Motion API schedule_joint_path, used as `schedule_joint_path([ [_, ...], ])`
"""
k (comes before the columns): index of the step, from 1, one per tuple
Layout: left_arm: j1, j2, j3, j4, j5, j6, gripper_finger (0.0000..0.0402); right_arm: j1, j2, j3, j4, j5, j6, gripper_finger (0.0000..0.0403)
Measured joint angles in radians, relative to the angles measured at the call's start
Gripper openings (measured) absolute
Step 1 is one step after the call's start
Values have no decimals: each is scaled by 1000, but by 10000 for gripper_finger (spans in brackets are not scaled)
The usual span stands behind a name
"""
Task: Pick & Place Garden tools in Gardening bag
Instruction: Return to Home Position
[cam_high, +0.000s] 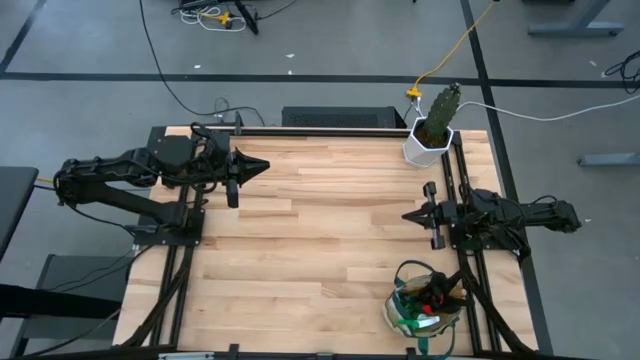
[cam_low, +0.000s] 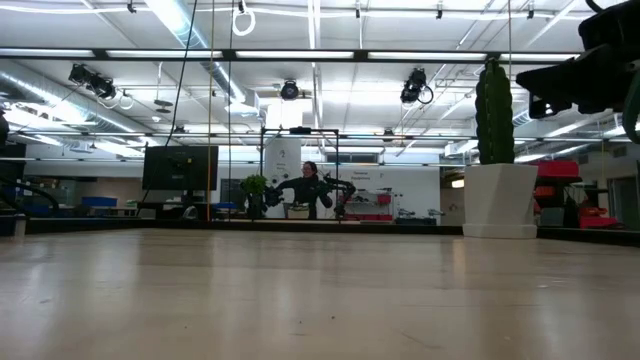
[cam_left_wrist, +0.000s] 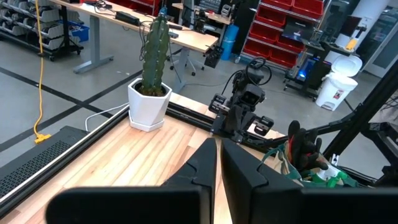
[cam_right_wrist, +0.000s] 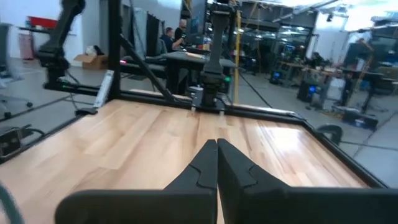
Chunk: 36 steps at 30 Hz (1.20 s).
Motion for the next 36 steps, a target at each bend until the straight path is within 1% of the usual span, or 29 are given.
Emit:
schedule_joint_path([
  [2, 0, 0, 0, 0, 0, 0, 30, 0, 0, 0, -4, 19, 12, 4],
  [5, 0, 0, 0, 0, 0, 0, 30, 0, 0, 0, -4, 19, 15, 5],
  [14, 0, 0, 0, 0, 0, 0, 30, 0, 0, 0, -4, 25, -49, 1],
  [36, 0, 0, 0, 0, 0, 0, 30, 0, 0, 0, -5, 39, -35, 8],
])
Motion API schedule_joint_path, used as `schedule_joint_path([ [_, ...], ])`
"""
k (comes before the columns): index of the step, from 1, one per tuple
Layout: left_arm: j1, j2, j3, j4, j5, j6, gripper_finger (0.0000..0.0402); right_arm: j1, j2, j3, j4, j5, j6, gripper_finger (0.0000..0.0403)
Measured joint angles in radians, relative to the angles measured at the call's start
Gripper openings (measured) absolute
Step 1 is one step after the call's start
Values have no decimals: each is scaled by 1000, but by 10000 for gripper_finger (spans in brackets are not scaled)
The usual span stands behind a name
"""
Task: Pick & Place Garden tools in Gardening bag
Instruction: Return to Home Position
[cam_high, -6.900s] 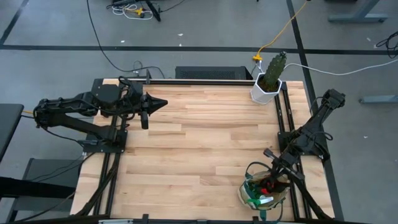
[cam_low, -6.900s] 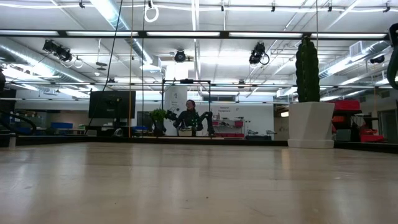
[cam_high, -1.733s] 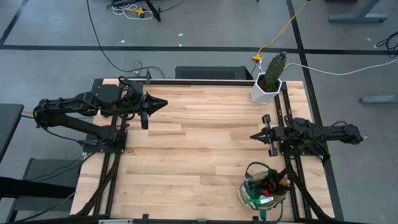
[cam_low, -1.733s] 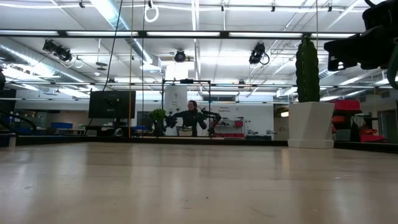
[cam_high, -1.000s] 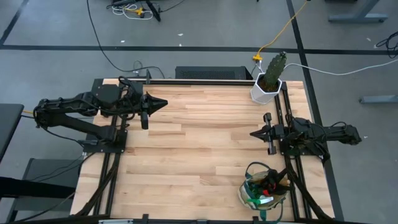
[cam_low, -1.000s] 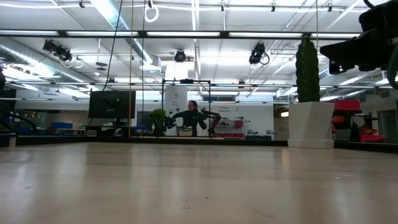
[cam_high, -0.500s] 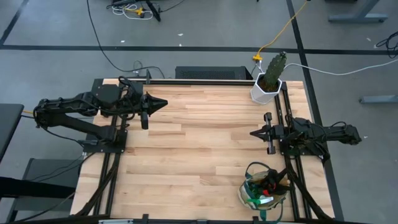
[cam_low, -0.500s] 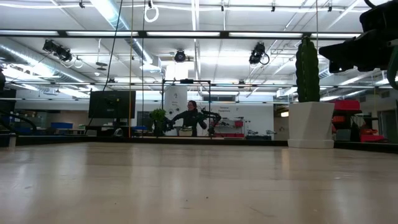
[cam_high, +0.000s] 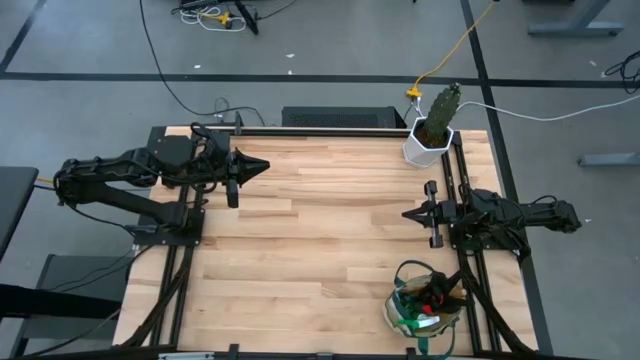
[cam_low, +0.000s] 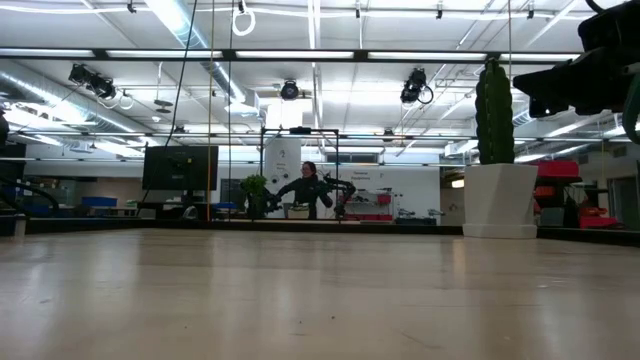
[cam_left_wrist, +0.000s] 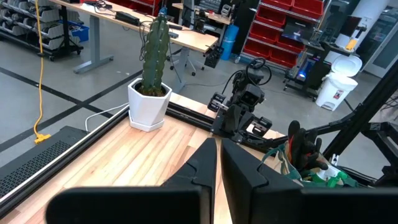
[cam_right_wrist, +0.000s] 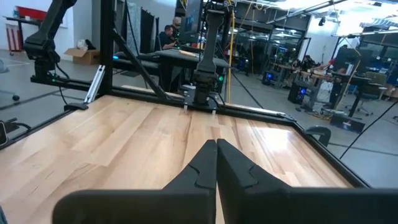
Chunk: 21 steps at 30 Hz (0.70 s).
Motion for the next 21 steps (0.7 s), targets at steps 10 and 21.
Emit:
schedule_joint_path([
  [10, 0, 0, 0, 0, 0, 0, 30, 0, 0, 0, 0, 0, 27, 9],
  [21, 0, 0, 0, 0, 0, 0, 30, 0, 0, 0, 0, 0, 27, 9],
])
